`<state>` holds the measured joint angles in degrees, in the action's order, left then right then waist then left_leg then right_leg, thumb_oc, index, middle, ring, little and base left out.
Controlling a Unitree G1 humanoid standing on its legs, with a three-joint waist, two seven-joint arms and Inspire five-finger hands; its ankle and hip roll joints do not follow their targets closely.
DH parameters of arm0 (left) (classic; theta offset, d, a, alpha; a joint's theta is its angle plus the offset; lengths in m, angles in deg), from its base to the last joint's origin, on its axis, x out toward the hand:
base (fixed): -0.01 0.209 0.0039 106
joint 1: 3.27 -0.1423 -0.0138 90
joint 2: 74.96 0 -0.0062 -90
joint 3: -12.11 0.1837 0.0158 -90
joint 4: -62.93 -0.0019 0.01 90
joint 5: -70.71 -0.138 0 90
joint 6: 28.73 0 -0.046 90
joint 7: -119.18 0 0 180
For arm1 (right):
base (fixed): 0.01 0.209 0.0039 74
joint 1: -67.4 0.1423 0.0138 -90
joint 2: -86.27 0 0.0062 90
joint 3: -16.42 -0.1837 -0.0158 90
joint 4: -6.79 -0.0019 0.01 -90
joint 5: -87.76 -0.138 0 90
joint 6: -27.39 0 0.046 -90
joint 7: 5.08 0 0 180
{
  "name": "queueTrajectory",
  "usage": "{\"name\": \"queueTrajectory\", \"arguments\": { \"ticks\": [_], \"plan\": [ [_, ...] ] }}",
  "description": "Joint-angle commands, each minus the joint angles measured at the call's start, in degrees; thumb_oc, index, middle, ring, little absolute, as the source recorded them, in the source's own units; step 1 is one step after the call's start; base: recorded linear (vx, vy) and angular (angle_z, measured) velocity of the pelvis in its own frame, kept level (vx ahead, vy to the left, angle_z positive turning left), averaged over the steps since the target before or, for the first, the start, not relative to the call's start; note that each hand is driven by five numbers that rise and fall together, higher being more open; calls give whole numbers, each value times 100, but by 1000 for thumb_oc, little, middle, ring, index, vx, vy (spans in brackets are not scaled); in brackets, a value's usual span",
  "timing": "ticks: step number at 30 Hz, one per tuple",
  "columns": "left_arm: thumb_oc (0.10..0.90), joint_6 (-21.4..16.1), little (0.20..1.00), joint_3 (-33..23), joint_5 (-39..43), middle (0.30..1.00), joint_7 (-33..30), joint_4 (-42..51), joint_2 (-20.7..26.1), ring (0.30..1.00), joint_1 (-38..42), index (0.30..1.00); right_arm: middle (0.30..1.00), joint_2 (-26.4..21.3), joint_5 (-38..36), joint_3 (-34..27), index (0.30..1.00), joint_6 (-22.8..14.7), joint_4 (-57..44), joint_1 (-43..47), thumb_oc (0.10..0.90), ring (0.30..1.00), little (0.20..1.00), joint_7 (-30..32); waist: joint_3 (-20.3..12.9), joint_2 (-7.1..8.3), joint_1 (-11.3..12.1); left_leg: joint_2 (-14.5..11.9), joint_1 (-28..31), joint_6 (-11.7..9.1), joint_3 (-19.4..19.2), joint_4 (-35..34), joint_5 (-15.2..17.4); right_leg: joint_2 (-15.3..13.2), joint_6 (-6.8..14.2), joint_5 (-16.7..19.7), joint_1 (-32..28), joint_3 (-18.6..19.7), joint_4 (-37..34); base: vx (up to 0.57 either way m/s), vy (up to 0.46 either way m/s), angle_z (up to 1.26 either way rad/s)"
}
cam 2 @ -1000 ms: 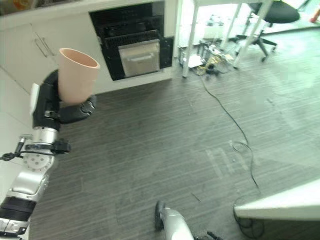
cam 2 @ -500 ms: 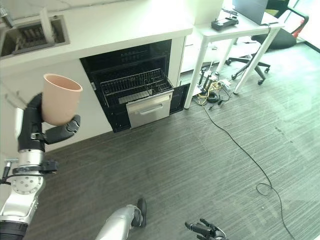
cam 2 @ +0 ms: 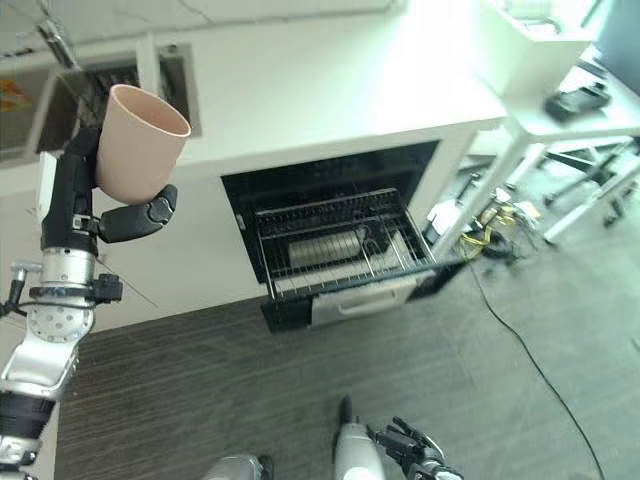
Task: Place the dishes in the dishwasher.
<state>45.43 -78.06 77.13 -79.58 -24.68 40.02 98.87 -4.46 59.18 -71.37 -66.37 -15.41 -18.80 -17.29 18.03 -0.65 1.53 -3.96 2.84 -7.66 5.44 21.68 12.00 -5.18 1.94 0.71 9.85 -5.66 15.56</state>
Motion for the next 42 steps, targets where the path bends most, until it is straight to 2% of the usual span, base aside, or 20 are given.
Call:
{"name": "queueTrajectory", "arguments": {
  "ticks": [1, 9, 12, 14, 15, 17, 19, 20, 21, 23, 25, 26, 29, 32, 33, 34, 37, 38, 41, 42],
  "plan": [
    [400, -352, 300, -296, 70, 300, -360, 566, 279, 300, 838, 300, 900, -358, -126, 48, 900, -244, 75, -161, 800, 900, 900, -12, -432, -174, -313, -563, -792, 296, -42, -449, -392, -251, 603, -968, -436, -71, 163, -19, -271, 18],
    [400, -293, 300, -327, 173, 300, -213, 660, 157, 300, 971, 300, 900, -641, -387, -229, 900, -300, 270, -263, 800, 900, 900, -100, -380, -309, -569, -1062, -1045, -30, -705, -449, -965, 49, 349, -1182, -628, -525, 163, -32, -201, 32],
    [400, -355, 300, -296, 229, 300, -97, 634, 55, 300, 1033, 300, 900, -649, -247, -270, 900, -360, 254, -360, 800, 900, 900, -132, -360, -260, -624, -1132, -1012, -55, -1310, -449, -1187, -28, 285, -1261, -713, -858, 163, -73, -170, 16],
    [400, -467, 300, -142, 180, 300, -27, 551, -122, 300, 1171, 300, 900, -617, -378, -286, 900, -422, 126, -446, 800, 900, 900, 16, -364, -130, -690, -775, -682, 100, -2150, -449, -1016, -292, 240, -1282, -768, -1202, 163, -87, -152, 61],
    [400, -515, 300, -110, 152, 300, -12, 530, -169, 300, 1182, 300, 900, -612, -427, -292, 900, -437, 83, -460, 800, 900, 900, 43, -376, -69, -685, -593, -595, 153, -2340, -449, -1020, -362, 229, -1276, -778, -1259, 163, -49, -98, 105],
    [400, -656, 300, -101, 79, 300, -35, 502, -205, 300, 1087, 300, 900, -570, -372, -291, 900, -507, -29, -462, 800, 900, 900, 69, -425, 31, -617, -72, -506, 396, -2538, -386, -619, -458, 261, -1230, -771, -1351, 163, -21, -2, 59],
    [400, -741, 300, -123, 87, 300, -33, 528, -226, 300, 1021, 300, 900, -558, -287, -257, 900, -534, -159, -459, 800, 900, 900, 98, -447, -32, -625, -76, -466, 470, -2680, -449, -434, -397, 263, -1220, -768, -1483, 163, -29, 133, -8],
    [400, -734, 300, -164, 82, 300, -95, 615, -206, 300, 931, 300, 900, -553, -161, -173, 900, -539, -321, -394, 800, 900, 900, 128, -448, -143, -536, 126, -558, 560, -2389, -449, -232, -198, 221, -1190, -772, -1536, 163, -36, 197, 11],
    [400, -728, 300, -191, 50, 300, -127, 661, -168, 300, 918, 300, 900, -540, -162, -132, 900, -584, -418, -370, 800, 900, 900, 89, -422, -222, -499, 99, -593, 593, -2302, -449, -183, -71, 212, -1126, -828, -1641, 163, -40, 179, 16],
    [400, -737, 300, -179, -46, 300, -149, 678, -52, 300, 950, 300, 900, -460, -318, -122, 900, -548, -786, -345, 800, 900, 900, -19, -268, -361, -547, -75, -551, 755, -2143, -449, -84, -219, 464, -860, -313, -1631, 1382, -76, 26, -26],
    [400, -753, 300, -60, -27, 300, -140, 613, 75, 300, 1062, 300, 900, -393, -450, -91, 900, -570, -934, -319, 800, 900, 900, -148, -170, -281, -574, -34, -540, 832, -1848, -449, -62, -452, 649, -744, 50, -1235, 1933, -49, -234, -24],
    [400, -701, 300, 0, 5, 300, -106, 590, 123, 300, 1140, 300, 900, -353, -477, -46, 900, -579, -1000, -290, 800, 900, 900, -251, -149, -233, -541, -117, -510, 772, -1759, -449, -88, -656, 700, -765, -77, -1163, 1638, 42, -475, 35],
    [400, -591, 300, 272, -140, 300, -268, 587, 44, 300, 1251, 300, 900, -170, -618, 58, 900, -555, -1071, -188, 800, 900, 900, -320, -186, -67, -476, -313, -436, 540, -1413, -449, -39, -1373, 995, -100, -417, -634, 163, 148, -563, 56],
    [400, -496, 300, 375, -129, 300, -528, 501, 65, 300, 1303, 300, 900, -71, -457, -63, 900, -493, -1091, -149, 800, 900, 900, -386, -198, 98, -453, -561, -305, 294, -1002, -449, 98, -1976, 1303, 187, -38, 210, 163, 171, -669, 43],
    [400, -481, 300, 357, -105, 300, -565, 476, 89, 300, 1304, 300, 900, -56, -292, -77, 900, -488, -1101, -147, 800, 900, 900, -411, -195, 88, -437, -668, -289, 242, -974, -449, 98, -1990, 1306, 202, -17, 229, 163, 162, -935, 35],
    [400, -468, 300, 174, -42, 300, -564, 457, 127, 300, 1208, 300, 900, -51, -56, -72, 900, -423, -1160, -157, 800, 900, 900, -409, -221, 42, -342, -1121, -384, 26, -996, -449, -72, -1861, 1306, -70, -144, -67, 163, 134, -838, 24],
    [400, -398, 300, 2, -50, 300, -633, 659, -5, 300, 907, 300, 900, -117, 92, 13, 900, -306, -1160, -136, 800, 900, 900, -284, -274, -48, -294, -1618, -584, -206, -739, -449, -411, -1542, 1306, -398, -311, -325, 163, 111, -609, 14],
    [400, -336, 300, -55, -141, 300, -778, 867, -102, 300, 685, 300, 900, -179, 28, 88, 900, -232, -1214, -140, 800, 900, 900, -222, -262, -104, -349, -1819, -722, -236, -686, -449, -598, -1292, 1200, -606, -400, -414, 163, 100, -487, 35],
    [400, -429, 300, -63, -101, 300, -370, 973, -331, 300, 697, 300, 900, -285, -236, -3, 900, -310, -1200, -378, 800, 900, 900, -46, -219, -272, -595, -2193, -1030, -241, -1321, -449, -1092, -874, 822, -843, -628, -828, 163, 7, -566, 110],
    [400, -475, 300, 77, -193, 300, -231, 913, -491, 300, 884, 300, 900, -335, -348, -143, 900, -411, -1143, -537, 800, 900, 900, 46, -200, -286, -749, -2214, -1043, -228, -1970, -449, -1306, -805, 657, -957, -782, -1229, 163, -78, -547, 220]
  ]
}}
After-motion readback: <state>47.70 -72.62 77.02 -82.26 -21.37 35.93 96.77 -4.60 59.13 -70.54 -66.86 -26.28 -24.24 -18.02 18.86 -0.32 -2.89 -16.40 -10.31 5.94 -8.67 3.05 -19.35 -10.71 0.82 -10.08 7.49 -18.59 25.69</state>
